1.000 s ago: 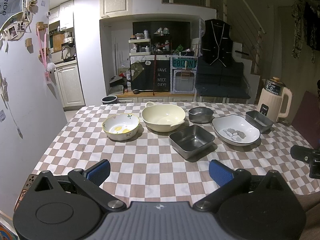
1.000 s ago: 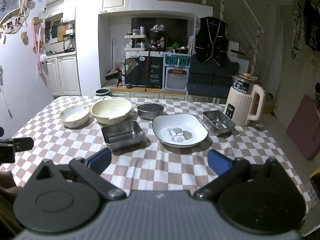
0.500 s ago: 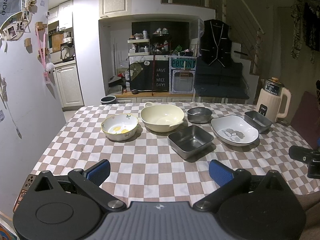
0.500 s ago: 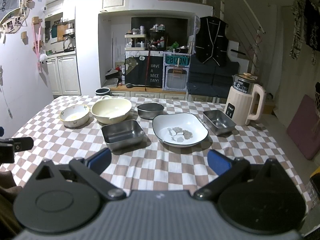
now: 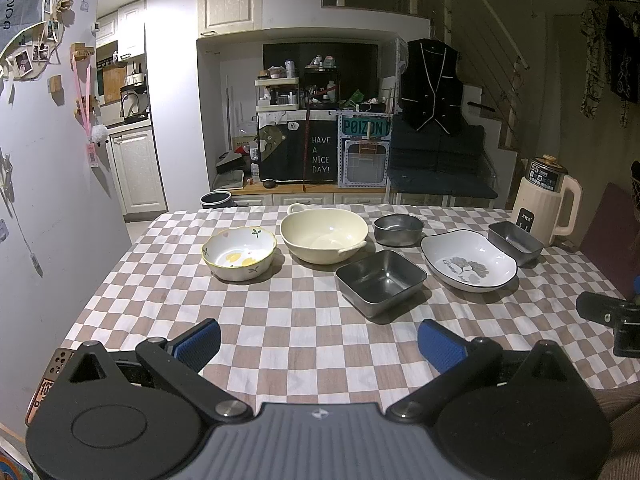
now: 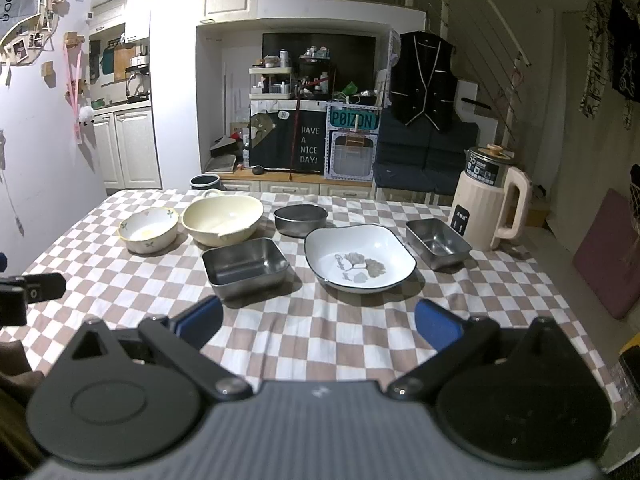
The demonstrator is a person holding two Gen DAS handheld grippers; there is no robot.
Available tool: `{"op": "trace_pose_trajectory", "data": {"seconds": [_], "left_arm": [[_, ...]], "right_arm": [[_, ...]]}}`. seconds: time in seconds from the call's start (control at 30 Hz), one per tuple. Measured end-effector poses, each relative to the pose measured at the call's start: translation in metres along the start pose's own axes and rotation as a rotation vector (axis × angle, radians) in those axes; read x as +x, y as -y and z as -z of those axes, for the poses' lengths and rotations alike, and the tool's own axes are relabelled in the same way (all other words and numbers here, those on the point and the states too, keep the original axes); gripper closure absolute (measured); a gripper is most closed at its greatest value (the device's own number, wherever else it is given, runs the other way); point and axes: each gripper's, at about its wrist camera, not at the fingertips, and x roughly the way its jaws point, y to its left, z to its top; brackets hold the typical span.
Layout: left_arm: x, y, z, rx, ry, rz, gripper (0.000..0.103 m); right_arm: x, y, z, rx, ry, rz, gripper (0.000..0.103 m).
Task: Organize plates and bowls
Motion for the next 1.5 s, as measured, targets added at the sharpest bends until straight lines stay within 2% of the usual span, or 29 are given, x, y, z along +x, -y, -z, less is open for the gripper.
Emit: {"op": "trace_pose_trajectory", "data": {"seconds": [0.97,1.17,1.5], "left_arm": [[0.000,-0.001,0.000,-0.003,-0.002,0.001,0.000],[0.005,0.014,0.003,0.002,-0.007,0.010,0.000],[0.014,0.020,-0.018,0.029,-0.011,0.052,0.000]], "right_arm": [[0.000,0.000,0.000,0.000,-0.001,0.001,0.000],[0.000,0.004,0.000,0.025,0.003,0.007,0.000],[0.015,0.014,-0.014,0.058,0.000,0.027,0.000]]}}
